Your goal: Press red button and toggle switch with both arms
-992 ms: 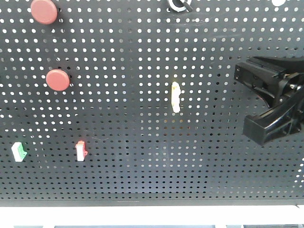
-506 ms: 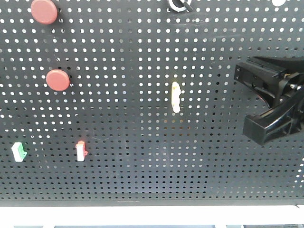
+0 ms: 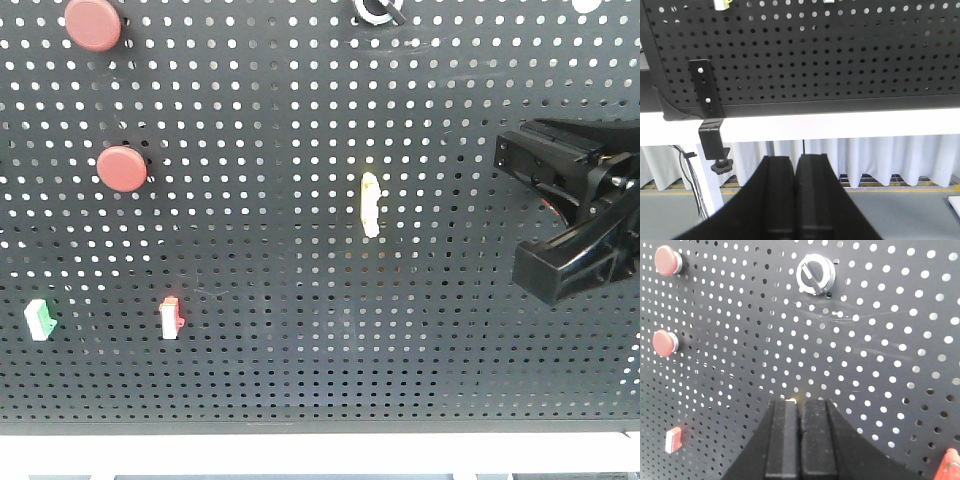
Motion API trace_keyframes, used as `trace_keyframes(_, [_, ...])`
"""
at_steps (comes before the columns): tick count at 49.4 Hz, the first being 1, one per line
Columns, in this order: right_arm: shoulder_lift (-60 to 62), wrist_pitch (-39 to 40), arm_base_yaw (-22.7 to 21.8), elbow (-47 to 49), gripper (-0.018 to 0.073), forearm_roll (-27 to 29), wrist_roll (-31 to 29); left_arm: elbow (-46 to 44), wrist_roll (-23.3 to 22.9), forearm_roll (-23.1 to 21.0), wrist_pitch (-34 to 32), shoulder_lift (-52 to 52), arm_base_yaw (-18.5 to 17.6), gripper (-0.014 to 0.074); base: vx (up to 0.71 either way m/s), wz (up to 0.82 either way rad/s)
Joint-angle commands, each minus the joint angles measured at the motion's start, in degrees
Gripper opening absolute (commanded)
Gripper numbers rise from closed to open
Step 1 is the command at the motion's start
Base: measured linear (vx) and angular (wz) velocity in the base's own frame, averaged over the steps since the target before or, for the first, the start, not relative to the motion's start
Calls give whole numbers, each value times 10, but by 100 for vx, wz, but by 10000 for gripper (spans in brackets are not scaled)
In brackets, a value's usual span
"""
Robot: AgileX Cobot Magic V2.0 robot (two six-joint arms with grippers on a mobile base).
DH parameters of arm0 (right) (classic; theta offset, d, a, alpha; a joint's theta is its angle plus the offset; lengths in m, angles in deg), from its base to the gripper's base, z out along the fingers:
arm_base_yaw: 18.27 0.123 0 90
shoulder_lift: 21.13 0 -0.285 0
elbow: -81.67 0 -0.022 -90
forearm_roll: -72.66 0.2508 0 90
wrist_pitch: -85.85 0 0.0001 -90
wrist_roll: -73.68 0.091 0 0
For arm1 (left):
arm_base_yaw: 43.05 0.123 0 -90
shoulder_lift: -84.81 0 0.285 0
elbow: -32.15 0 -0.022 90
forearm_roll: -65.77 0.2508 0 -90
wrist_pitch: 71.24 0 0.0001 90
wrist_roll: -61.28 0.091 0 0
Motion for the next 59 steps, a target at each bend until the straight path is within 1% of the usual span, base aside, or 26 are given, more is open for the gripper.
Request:
trace_keyframes(1, [8, 43, -1, 15, -3, -8, -2, 16, -5, -5, -42, -1, 1, 2, 0, 0])
trace_keyframes(15, [8, 44, -1, 15, -3, -8, -2, 16, -5, -5, -42, -1, 1, 2, 0, 0])
trace_keyframes(22, [30, 64, -7, -23, -3, -6, -9, 16, -5, -5, -42, -1, 1, 2, 0, 0])
trace_keyframes(25, [73, 82, -34, -76, -3, -2, -22, 16, -5, -5, -42, -1, 1, 2, 0, 0])
trace_keyframes(28, [125, 108, -64, -145, -3, 25, -21, 16, -5, -5, -42, -1, 1, 2, 0, 0])
trace_keyframes(31, [171, 133, -102, -214, -3, 52, -21, 16, -5, -5, -42, -1, 1, 2, 0, 0])
trace_keyframes(34, [240, 151, -154, -288, -3, 76, -21, 16, -5, -5, -42, -1, 1, 2, 0, 0])
trace_keyframes(36, [268, 152, -175, -318, -3, 80, -21, 16, -5, -5, -42, -1, 1, 2, 0, 0])
trace_keyframes(37, [296, 150, -195, -353, -3, 81, -21, 16, -5, -5, -42, -1, 1, 2, 0, 0])
trace_keyframes(40, [358, 146, -236, -406, -3, 81, -21, 16, -5, -5, -42, -1, 1, 2, 0, 0])
trace_keyframes(44, [434, 137, -276, -478, -3, 82, -21, 16, -5, -5, -42, -1, 1, 2, 0, 0])
trace_keyframes(50, [538, 115, -314, -561, -3, 84, -20, 16, -5, -5, -42, -1, 1, 2, 0, 0])
trace_keyframes(53, [573, 113, -317, -608, -3, 92, -16, 16, -5, -5, -42, -1, 1, 2, 0, 0])
trace_keyframes(57, [565, 147, -313, -657, -3, 104, 1, 16, -5, -5, -41, -2, 1, 2, 0, 0])
trace_keyframes(59, [569, 82, -314, -650, -3, 105, 7, 16, -5, -5, -41, -2, 1, 2, 0, 0])
